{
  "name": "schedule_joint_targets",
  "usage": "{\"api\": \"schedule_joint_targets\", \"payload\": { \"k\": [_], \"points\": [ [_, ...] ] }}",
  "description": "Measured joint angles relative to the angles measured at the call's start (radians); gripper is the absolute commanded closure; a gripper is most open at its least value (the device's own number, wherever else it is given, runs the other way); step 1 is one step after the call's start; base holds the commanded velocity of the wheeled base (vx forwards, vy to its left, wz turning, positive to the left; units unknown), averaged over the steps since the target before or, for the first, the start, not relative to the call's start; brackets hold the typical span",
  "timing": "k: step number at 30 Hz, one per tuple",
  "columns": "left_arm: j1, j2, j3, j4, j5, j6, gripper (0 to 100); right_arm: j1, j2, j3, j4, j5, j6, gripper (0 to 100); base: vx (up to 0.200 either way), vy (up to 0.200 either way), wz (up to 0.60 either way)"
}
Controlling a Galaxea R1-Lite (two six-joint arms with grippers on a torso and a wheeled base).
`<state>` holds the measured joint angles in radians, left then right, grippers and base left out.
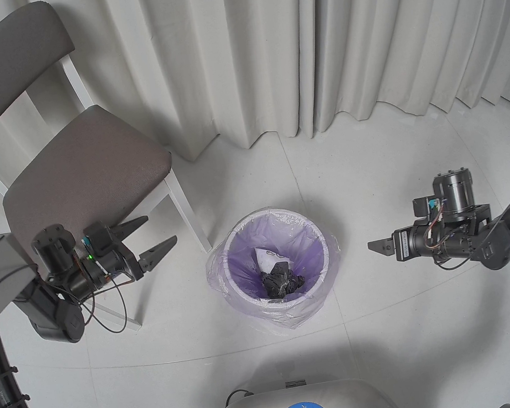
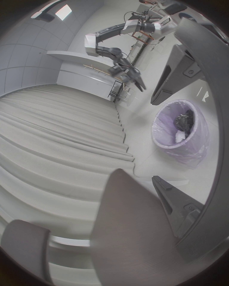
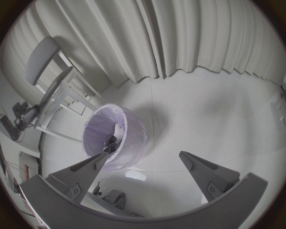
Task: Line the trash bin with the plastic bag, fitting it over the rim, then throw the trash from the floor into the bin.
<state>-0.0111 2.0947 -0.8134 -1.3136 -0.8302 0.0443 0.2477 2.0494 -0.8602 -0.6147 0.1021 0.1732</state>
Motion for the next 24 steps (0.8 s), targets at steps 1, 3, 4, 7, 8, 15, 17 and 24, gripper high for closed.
{"api": "schedule_joint_targets", "payload": {
  "k": [1,3,4,7,8,15,17,24],
  "points": [
    [0.000,-0.033,-0.004,0.027,0.000,0.000,0,0.001,0.032,-0.019,-0.003,-0.001,0.012,0,0.000,0.000,0.00],
    [0.001,-0.096,-0.010,0.066,0.001,0.001,0,0.001,0.098,-0.060,-0.005,-0.001,0.023,0,0.000,0.000,0.00],
    [0.004,-0.118,-0.010,0.074,0.001,0.002,0,-0.001,0.121,-0.076,-0.007,-0.001,0.023,0,0.000,0.000,0.00],
    [0.022,-0.188,-0.008,0.095,0.002,0.003,0,-0.014,0.203,-0.135,-0.010,0.009,-0.005,0,0.000,0.000,0.00],
    [0.037,-0.216,-0.004,0.102,0.002,0.003,0,-0.023,0.235,-0.162,-0.012,0.030,-0.033,0,0.000,0.000,0.00],
    [0.121,-0.320,0.024,0.109,0.000,-0.002,0,-0.094,0.344,-0.251,-0.016,0.203,-0.301,0,0.000,0.000,0.00],
    [0.140,-0.341,0.035,0.110,0.000,-0.004,0,-0.119,0.367,-0.273,-0.018,0.271,-0.414,0,0.000,0.000,0.00],
    [0.201,-0.404,0.092,0.104,0.002,-0.008,0,-0.171,0.446,-0.361,-0.015,0.458,-0.756,0,0.000,0.000,0.00]
  ]
}}
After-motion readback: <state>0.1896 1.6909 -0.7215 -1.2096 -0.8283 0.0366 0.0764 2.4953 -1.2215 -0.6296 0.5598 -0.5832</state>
